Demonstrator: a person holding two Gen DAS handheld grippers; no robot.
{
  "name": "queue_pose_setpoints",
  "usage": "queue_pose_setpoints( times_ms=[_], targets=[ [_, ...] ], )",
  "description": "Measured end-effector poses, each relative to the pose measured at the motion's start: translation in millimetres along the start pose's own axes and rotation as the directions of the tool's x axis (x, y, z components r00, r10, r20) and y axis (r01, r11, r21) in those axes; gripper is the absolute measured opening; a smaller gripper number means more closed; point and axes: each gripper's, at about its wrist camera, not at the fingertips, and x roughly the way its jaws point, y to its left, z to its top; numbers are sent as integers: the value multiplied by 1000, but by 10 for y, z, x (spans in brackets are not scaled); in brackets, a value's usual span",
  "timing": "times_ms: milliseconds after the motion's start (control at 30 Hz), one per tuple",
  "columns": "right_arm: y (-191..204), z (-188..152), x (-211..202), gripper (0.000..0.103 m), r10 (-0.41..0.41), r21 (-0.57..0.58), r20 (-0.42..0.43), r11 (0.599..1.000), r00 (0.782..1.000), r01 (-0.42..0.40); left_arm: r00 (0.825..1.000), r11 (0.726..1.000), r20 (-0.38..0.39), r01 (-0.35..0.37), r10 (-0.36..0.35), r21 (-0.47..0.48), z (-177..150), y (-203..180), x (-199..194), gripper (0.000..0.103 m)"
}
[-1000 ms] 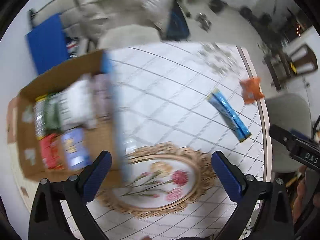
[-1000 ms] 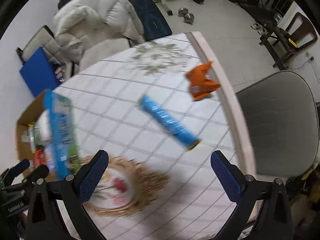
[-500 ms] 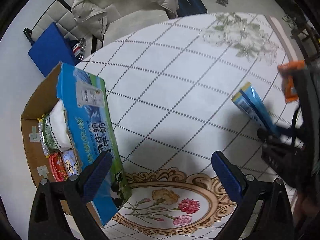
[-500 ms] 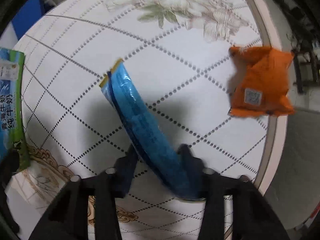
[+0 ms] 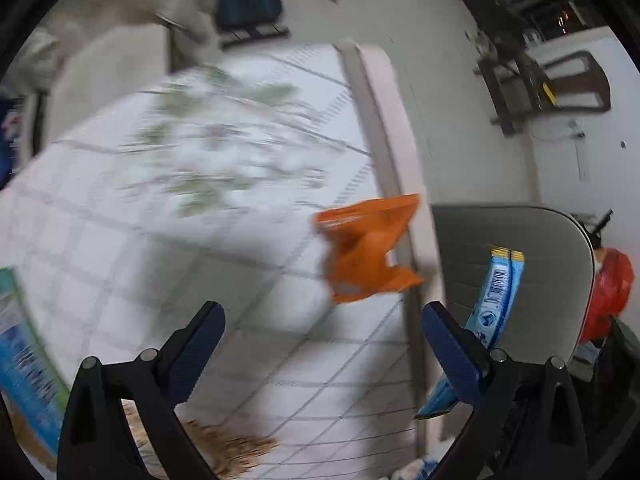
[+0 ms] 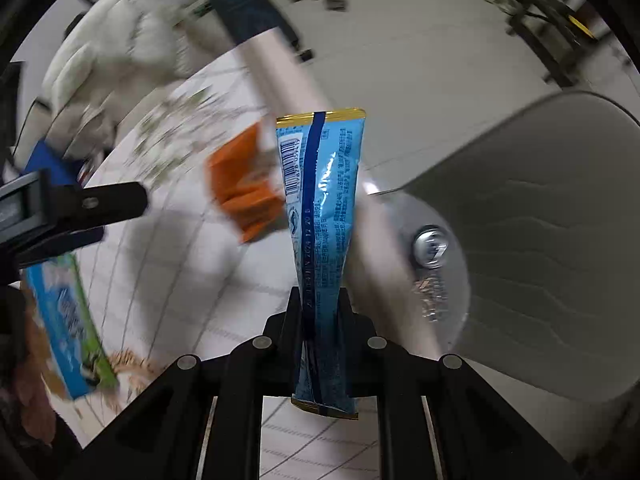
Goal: Organize soft objects
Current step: 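Grasp the orange snack bag with the left tool while the right tool grasps the blue stick pack, then drop the orange bag and blue stick pack into the box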
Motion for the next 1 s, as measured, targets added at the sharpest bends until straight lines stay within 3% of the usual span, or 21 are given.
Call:
queue_pose_setpoints(
  times_ms=[167,200,233,267,300,333,400,500,667,833,1000],
  targets=[
    [-262,246,127,15,-11,57,-13,998,1000,12,993,999,-113,-32,35,28,284,-198,583,100],
    [-285,279,162,15,-18,60,-17,998,1000,19,990,998,-127,-50,54,30,301,-210,675,86],
    [-297,297,182,15,-23,63,-21,998,1000,24,987,997,-146,-64,68,36,309,-223,759,83],
    [-307,286,202,15,-25,67,-26,997,999,27,990,995,-111,-83,89,58,305,-273,737,71],
    [-302,278,219,15,-27,71,-33,997,999,29,988,990,-95,-116,123,80,294,-317,724,44],
    [-286,270,235,15,-26,72,-38,997,999,28,987,988,-93,-122,131,92,270,-342,719,40],
    [-242,228,228,15,-25,62,-46,998,999,28,988,990,-102,-107,116,89,190,-348,698,40],
    [-103,206,110,15,-24,26,-39,999,999,25,990,986,-48,-130,135,104,-52,-271,544,39],
    [324,52,-172,15,31,-53,6,998,999,-31,994,995,74,-88,85,47,-698,166,-55,39],
    [1161,-335,-404,15,145,-190,7,972,989,-141,981,995,171,-80,89,-60,-1476,1026,-731,39],
    [2294,-909,-525,15,254,-344,-53,903,966,-257,969,974,201,-105,145,-199,-2144,2173,-1362,39]
  ],
)
